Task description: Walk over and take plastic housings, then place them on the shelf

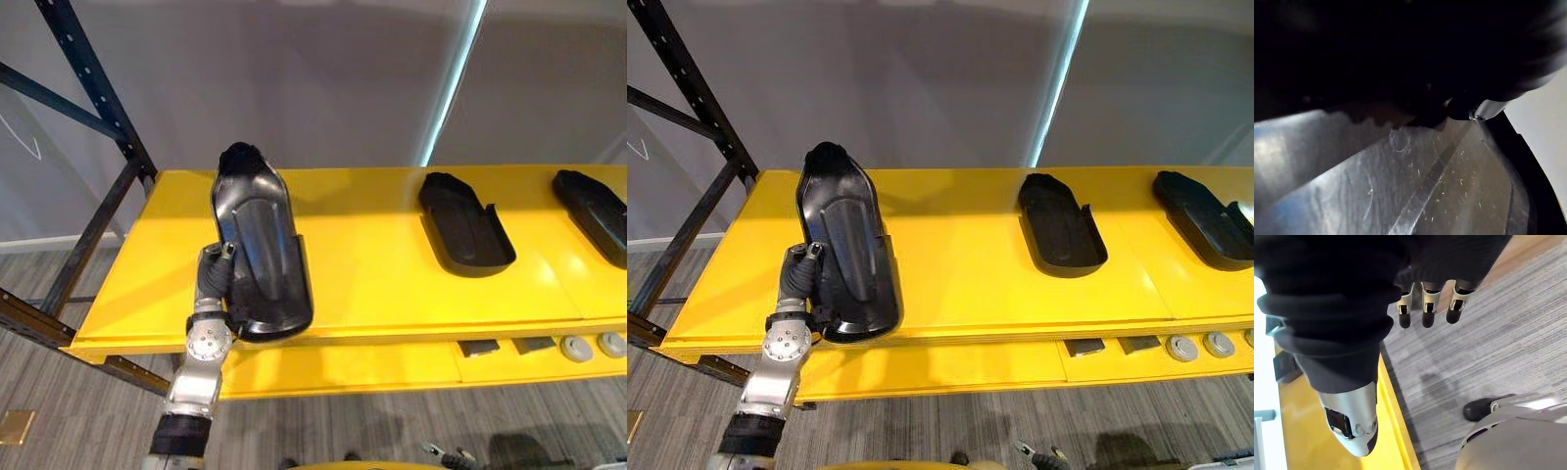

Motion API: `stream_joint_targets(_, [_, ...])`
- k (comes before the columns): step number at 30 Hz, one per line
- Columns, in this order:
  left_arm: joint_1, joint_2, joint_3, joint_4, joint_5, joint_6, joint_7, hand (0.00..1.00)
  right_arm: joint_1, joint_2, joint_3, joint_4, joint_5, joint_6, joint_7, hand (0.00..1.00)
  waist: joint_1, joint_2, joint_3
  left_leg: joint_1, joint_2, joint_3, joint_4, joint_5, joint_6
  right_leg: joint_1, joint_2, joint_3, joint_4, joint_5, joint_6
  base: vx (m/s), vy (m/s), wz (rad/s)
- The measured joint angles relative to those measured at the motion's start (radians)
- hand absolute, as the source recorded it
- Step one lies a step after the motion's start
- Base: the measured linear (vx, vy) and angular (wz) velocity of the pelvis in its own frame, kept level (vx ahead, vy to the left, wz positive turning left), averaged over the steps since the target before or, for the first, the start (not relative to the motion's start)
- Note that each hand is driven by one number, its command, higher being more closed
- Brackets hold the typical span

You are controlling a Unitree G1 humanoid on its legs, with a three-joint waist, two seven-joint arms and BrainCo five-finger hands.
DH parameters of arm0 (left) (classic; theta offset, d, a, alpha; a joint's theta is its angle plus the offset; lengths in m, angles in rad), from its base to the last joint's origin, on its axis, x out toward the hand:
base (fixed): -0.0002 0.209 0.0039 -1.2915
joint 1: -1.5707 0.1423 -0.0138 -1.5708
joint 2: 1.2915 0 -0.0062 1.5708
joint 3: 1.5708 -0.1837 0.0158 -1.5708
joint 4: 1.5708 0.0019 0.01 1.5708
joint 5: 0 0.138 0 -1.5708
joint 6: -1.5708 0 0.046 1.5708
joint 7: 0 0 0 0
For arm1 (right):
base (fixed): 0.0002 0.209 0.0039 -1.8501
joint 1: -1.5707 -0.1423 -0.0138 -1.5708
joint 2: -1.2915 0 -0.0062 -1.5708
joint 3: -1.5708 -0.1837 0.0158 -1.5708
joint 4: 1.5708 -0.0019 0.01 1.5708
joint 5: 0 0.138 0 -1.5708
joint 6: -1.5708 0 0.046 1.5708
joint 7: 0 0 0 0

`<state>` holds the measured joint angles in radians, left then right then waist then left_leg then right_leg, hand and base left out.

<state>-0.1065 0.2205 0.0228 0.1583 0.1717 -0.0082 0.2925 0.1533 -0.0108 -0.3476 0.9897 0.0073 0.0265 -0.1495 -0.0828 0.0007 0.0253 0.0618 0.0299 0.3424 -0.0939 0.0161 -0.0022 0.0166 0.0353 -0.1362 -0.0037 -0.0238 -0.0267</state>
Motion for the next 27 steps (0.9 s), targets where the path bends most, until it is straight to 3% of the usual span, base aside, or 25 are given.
stream_joint_targets(2, [-0.014, 0.008, 0.029, 0.049, 0.004, 0.01, 0.0, 1.0, -0.002, -0.004, 0.0, 0.005, -0.008, 0.0, 0.001, 0.0, -0.014, 0.007, 0.006, -0.003, -0.001, -0.008, -0.005, 0.005, -0.003, -0.003, 0.001, -0.001, -0.005, 0.009, -0.005, -0.1, -0.013, 0.02])
stream_joint_targets(7, [-0.136, 0.063, 0.042, 0.178, 0.02, 0.035, 0.005, 1.0, 0.003, -0.016, 0.001, 0.009, -0.017, 0.002, 0.003, 0.0, -0.016, 0.016, 0.027, -0.027, -0.002, -0.011, -0.008, 0.008, -0.012, -0.02, 0.002, 0.003, -0.037, 0.03, 0.002, -0.11, -0.006, 0.0])
stream_joint_targets(17, [-0.322, 0.106, 0.069, 0.352, 0.035, 0.044, 0.063, 1.0, -0.003, -0.015, 0.002, 0.012, -0.017, -0.003, -0.001, 0.0, -0.028, 0.008, 0.051, -0.067, -0.009, -0.008, -0.008, 0.014, -0.01, -0.054, -0.001, 0.013, -0.053, 0.051, -0.002, 0.01, 0.01, -0.02])
stream_joint_targets(18, [-0.338, 0.112, 0.069, 0.369, 0.035, 0.045, 0.064, 0.0, -0.005, -0.016, 0.002, 0.015, -0.017, -0.004, -0.001, 0.0, -0.035, 0.01, 0.052, -0.067, -0.011, -0.007, -0.006, 0.014, -0.008, -0.054, -0.002, 0.013, -0.053, 0.051, -0.002, 0.08, 0.028, -0.03])
stream_joint_targets(27, [-0.428, 0.127, 0.069, 0.461, 0.031, 0.053, 0.101, 0.0, -0.038, -0.014, 0.001, 0.015, -0.017, -0.009, -0.002, 0.0, -0.066, 0.012, 0.104, -0.069, -0.01, -0.01, -0.003, 0.014, -0.008, -0.056, 0.0, 0.028, -0.053, 0.051, -0.002, 0.03, 0.005, -0.07])
